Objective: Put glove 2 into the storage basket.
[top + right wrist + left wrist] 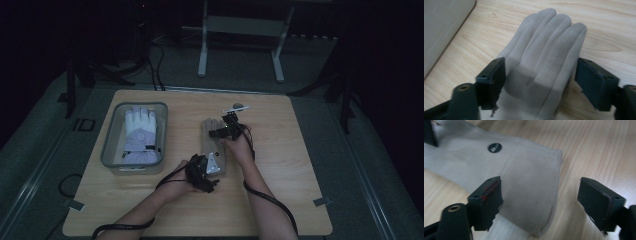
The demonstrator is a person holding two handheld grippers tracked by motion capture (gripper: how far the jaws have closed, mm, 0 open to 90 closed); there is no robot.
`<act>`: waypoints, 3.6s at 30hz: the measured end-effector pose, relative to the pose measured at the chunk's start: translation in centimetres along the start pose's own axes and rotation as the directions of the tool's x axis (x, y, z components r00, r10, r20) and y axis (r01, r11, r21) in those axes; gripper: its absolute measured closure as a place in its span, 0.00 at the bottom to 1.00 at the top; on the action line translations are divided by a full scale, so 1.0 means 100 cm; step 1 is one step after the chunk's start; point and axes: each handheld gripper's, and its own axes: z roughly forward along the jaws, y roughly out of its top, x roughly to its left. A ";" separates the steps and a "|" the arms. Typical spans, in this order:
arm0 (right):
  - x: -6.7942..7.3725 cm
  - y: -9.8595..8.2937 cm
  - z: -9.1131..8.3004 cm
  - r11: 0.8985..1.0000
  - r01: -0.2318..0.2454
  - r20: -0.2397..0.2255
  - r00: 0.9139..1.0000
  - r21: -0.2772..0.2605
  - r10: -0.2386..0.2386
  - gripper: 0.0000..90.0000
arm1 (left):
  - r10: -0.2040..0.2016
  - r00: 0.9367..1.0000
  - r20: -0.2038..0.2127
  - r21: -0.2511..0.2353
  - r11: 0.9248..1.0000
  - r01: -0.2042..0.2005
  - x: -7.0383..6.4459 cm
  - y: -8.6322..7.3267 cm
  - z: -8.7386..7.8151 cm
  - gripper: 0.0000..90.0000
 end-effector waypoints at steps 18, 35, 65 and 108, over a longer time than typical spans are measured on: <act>0.010 -0.009 0.009 1.000 0.007 0.006 1.000 -0.005 -0.007 0.82 | 0.000 0.996 -0.092 0.013 1.000 0.001 -0.001 0.003 0.006 0.89; 0.038 0.020 -0.020 0.994 0.025 -0.049 0.998 -0.104 -0.030 0.82 | 0.002 0.988 -0.153 -0.011 1.000 -0.004 0.014 0.016 -0.046 0.91; 0.152 0.083 -0.026 0.954 0.204 -0.094 0.969 -0.217 -0.229 0.82 | -0.035 0.953 -0.302 0.021 0.999 0.043 0.058 -0.028 -0.147 0.91; 0.200 0.086 0.056 0.952 0.287 -0.134 0.944 -0.105 -0.300 0.38 | -0.197 0.929 -0.312 0.096 0.967 0.237 0.087 -0.099 -0.164 0.55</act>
